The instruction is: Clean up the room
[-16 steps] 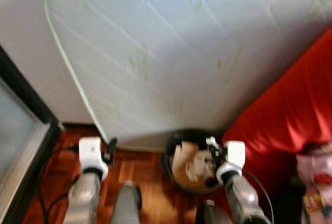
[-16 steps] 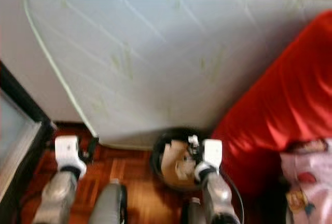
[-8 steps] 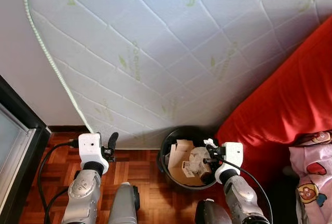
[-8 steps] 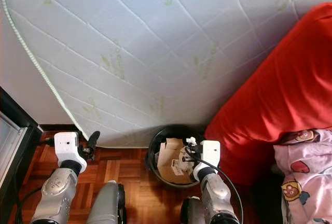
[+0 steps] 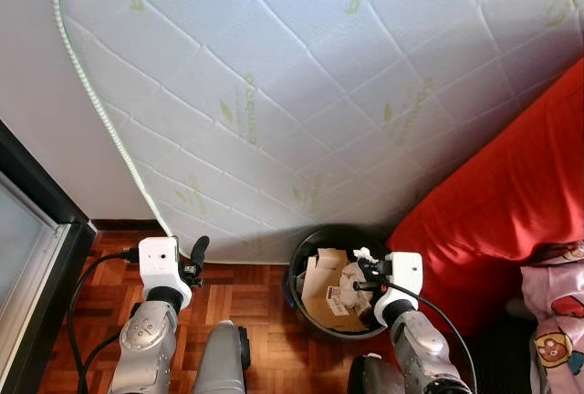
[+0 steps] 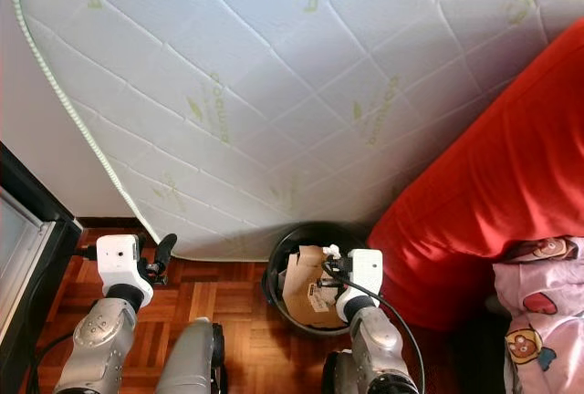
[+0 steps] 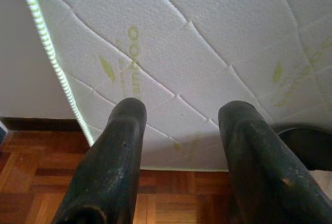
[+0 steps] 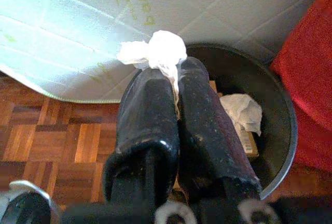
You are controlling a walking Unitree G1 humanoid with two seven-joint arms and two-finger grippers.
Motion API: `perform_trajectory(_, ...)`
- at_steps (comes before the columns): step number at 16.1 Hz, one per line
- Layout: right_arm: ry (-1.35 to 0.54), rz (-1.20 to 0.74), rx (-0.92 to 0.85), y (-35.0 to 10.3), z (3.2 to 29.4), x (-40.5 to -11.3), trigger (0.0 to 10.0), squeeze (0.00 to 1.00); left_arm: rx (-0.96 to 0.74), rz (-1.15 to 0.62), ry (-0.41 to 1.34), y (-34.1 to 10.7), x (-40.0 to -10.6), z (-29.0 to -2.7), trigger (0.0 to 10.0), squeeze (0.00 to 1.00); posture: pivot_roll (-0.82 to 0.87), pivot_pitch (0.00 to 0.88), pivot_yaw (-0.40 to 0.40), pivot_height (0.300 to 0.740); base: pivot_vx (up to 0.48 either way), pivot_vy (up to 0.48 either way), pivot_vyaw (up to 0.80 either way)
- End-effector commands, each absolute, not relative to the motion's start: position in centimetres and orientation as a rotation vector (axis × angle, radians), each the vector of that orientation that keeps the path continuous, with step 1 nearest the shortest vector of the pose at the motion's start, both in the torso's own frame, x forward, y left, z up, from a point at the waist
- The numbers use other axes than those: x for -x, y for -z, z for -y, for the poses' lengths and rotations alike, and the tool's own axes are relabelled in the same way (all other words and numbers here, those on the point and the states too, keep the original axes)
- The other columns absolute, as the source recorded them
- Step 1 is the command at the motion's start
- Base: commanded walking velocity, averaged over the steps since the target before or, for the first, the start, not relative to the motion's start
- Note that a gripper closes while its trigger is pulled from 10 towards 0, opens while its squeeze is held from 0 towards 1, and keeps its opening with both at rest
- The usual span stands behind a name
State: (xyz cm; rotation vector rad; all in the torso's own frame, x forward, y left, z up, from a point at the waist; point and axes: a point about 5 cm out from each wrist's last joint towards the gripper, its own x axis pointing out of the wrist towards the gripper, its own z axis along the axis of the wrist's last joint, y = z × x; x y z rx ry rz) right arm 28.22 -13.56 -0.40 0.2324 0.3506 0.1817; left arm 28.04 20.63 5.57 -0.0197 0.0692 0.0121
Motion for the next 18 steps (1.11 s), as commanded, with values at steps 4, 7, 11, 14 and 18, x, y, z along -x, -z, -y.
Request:
perform_trajectory(4,-0.21,-0.397,-0.238,0.9,13.1,-27.9,10.0,0.0,0.019,-0.076,0.001,-5.6,-27.9,-20.5,10.0,0.0,0.12,0.176,-0.044,0.624,0.249,0.0,0.0)
perform_trajectory(7,-0.216,-0.398,-0.238,0.7,12.8,-28.3,10.0,0.0,0.018,-0.077,0.003,-5.6,-28.0,-20.5,10.0,0.0,0.12,0.173,-0.042,0.624,0.37,0.0,0.0)
perform_trajectory(11,-0.232,-0.416,-0.23,0.8,12.6,-28.3,10.0,0.0,0.019,-0.077,0.008,-5.6,-28.0,-20.3,10.0,0.0,0.12,0.173,-0.042,0.624,0.3,0.0,0.0)
perform_trajectory(14,-0.243,-0.452,-0.218,1.2,12.5,-28.0,10.0,0.0,0.021,-0.073,0.012,-5.7,-27.9,-20.2,10.0,0.0,0.13,0.178,-0.042,0.624,0.279,0.0,0.0)
perform_trajectory(18,-0.276,-0.568,-0.182,2.1,12.4,-27.5,10.0,0.0,0.032,-0.058,0.021,-6.0,-27.7,-20.0,10.0,0.0,0.15,0.201,-0.047,0.624,0.0,0.0,0.0)
